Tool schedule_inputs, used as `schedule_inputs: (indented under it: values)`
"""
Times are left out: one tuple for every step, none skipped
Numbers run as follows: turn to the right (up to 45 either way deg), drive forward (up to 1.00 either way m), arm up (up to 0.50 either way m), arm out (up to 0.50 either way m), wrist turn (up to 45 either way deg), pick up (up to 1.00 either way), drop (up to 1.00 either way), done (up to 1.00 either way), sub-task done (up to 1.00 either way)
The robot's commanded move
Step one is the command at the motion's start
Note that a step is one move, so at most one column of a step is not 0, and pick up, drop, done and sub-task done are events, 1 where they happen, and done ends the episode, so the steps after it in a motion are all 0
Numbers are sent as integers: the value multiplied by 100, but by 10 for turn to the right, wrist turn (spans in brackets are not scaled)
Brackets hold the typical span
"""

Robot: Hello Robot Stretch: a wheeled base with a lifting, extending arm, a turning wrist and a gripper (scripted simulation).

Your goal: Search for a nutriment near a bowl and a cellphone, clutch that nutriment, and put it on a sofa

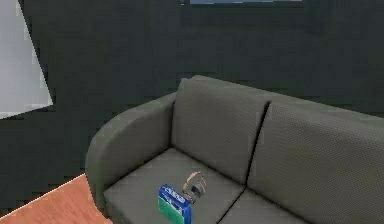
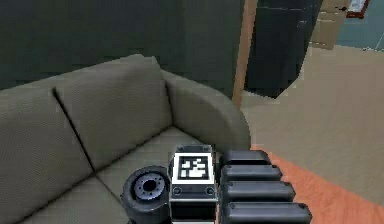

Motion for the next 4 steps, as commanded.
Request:
schedule_inputs:
  values:
    - [210, 0, 0, 0, 0, 0, 0, 0, 0]
    - [-450, 0, 0, 0, 0, 0, 0, 0, 0]
    - [0, 0, 0, 34, 0, 0, 0, 0, 0]
    - [0, 0, 0, 0, 390, 0, 0, 0, 0]
